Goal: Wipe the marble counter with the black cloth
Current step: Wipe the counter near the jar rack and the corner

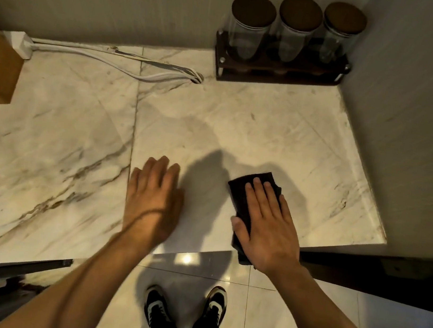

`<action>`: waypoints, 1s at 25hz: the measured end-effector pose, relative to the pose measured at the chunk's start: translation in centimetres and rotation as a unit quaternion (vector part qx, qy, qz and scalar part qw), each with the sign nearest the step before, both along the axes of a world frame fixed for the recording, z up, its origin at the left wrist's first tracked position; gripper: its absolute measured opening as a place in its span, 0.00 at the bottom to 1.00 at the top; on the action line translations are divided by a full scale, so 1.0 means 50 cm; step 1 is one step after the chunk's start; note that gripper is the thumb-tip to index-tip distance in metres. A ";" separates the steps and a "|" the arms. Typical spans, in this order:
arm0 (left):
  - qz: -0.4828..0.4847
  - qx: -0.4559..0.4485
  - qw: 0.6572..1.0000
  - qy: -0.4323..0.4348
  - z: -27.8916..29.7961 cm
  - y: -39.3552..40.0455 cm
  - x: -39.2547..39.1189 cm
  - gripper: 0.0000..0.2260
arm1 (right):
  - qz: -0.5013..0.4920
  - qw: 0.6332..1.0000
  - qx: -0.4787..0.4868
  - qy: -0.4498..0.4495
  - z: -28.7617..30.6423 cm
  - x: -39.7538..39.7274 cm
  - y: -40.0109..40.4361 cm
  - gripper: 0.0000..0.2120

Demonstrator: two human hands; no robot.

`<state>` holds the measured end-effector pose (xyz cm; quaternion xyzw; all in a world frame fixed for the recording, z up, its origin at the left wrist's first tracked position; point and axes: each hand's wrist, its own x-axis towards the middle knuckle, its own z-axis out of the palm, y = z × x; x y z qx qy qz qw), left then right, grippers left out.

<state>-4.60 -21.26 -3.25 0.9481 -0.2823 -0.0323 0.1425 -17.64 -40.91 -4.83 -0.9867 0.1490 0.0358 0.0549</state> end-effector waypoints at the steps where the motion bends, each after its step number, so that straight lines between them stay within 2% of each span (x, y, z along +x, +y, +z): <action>1: -0.015 -0.020 1.000 -0.001 -0.001 -0.016 -0.017 0.22 | 0.017 1.000 0.001 0.005 0.002 -0.003 -0.010 0.32; 4: -0.049 -0.017 0.999 -0.003 -0.009 -0.058 -0.056 0.20 | 0.071 0.997 -0.004 0.021 0.008 -0.011 -0.045 0.31; 10: -0.049 -0.005 0.999 -0.001 -0.026 -0.088 -0.061 0.21 | 0.147 0.988 0.002 0.039 0.018 0.002 -0.105 0.31; 17: -0.060 0.059 0.996 -0.025 -0.032 -0.098 -0.060 0.21 | 0.154 0.988 -0.001 0.031 0.010 0.080 -0.145 0.31; 25: -0.062 -0.020 0.997 -0.049 -0.046 -0.090 -0.061 0.19 | 0.144 0.989 -0.009 0.030 0.002 0.193 -0.171 0.31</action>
